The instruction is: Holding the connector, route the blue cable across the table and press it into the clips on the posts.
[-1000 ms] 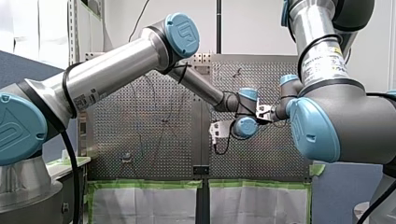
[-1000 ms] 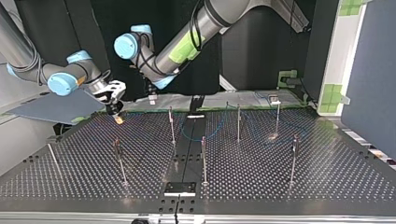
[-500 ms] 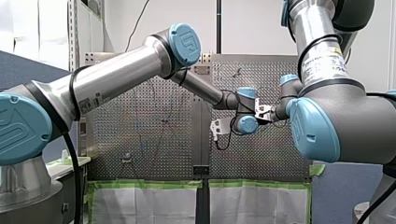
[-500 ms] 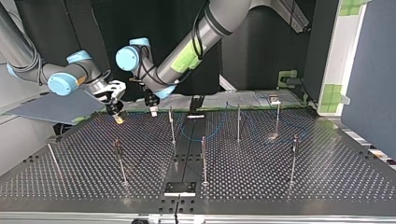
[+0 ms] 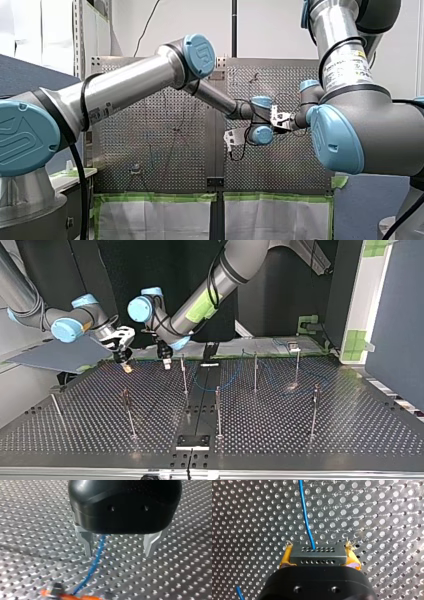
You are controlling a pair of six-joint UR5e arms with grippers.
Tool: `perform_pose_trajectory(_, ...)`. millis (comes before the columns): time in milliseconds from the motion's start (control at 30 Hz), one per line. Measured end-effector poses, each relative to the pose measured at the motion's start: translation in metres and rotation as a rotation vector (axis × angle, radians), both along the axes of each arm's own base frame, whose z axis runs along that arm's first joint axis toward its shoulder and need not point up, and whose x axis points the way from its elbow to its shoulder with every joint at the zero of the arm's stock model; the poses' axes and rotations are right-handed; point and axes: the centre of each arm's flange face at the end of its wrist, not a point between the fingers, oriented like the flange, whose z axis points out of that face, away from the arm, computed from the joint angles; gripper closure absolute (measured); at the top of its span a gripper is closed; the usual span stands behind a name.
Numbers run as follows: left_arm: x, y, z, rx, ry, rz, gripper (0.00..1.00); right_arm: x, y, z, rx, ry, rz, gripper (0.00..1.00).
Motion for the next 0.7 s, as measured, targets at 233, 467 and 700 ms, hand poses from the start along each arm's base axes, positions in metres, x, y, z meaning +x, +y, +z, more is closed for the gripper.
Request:
perform_pose_trajectory(233, 0.0002, 0.0011, -0.0058, -0.005, 0.003, 0.002, 0.38, 0.0, 0.0, 0.0002, -0.001, 0.0, 0.0, 1.0)
perform_pose_trajectory(467, 0.003, 0.0035, -0.0056, -0.002, 0.006, 0.005, 0.96, 0.0005, 0.0002, 0.0004, -0.001, 0.0, 0.001, 1.0)
perform_pose_trajectory(700, 0.0052, 0.0049, -0.0026, 0.003, 0.013, 0.006, 1.0, 0.002, 0.0011, 0.0009, -0.001, 0.001, 0.004, 1.0)
